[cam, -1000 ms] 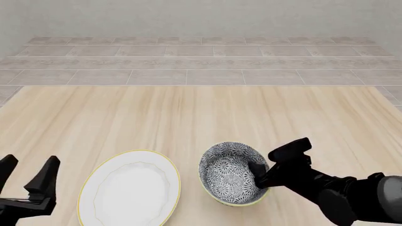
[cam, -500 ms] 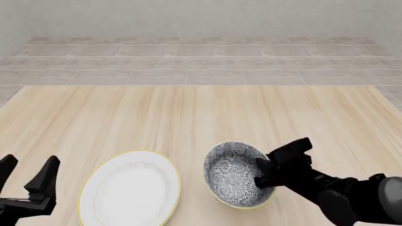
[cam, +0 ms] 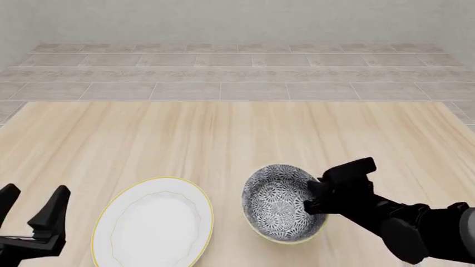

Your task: Put the bowl on the plate.

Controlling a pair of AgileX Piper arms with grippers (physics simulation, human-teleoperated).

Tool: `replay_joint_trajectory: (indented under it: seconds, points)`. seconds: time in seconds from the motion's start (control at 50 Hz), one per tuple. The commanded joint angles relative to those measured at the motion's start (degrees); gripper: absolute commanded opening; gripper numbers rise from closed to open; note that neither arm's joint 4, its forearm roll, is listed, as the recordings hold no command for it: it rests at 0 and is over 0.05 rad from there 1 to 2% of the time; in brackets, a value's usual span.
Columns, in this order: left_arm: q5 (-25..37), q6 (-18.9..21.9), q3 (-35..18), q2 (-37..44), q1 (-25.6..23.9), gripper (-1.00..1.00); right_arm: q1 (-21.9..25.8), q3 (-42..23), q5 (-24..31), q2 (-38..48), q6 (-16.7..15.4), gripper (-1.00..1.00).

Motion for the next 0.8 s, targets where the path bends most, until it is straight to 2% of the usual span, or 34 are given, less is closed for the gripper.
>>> replay_joint_trajectory:
  seconds: [0.02, 0.46, 0.8]
  points:
    - [1.44, 0.03, 0.00, -1.49, -0.17, 1.00, 0.11, -1.81, 2.77, -0.38, 5.21, -1.00]
    - [3.66, -0.01, 0.00, -4.11, -0.30, 1.00, -2.09, -6.77, 13.47, -10.45, 3.32, -1.00]
    - [3.58, -0.15, 0.00, -3.97, -0.12, 1.00, -2.37, -10.78, 18.83, -13.15, 5.24, -1.00]
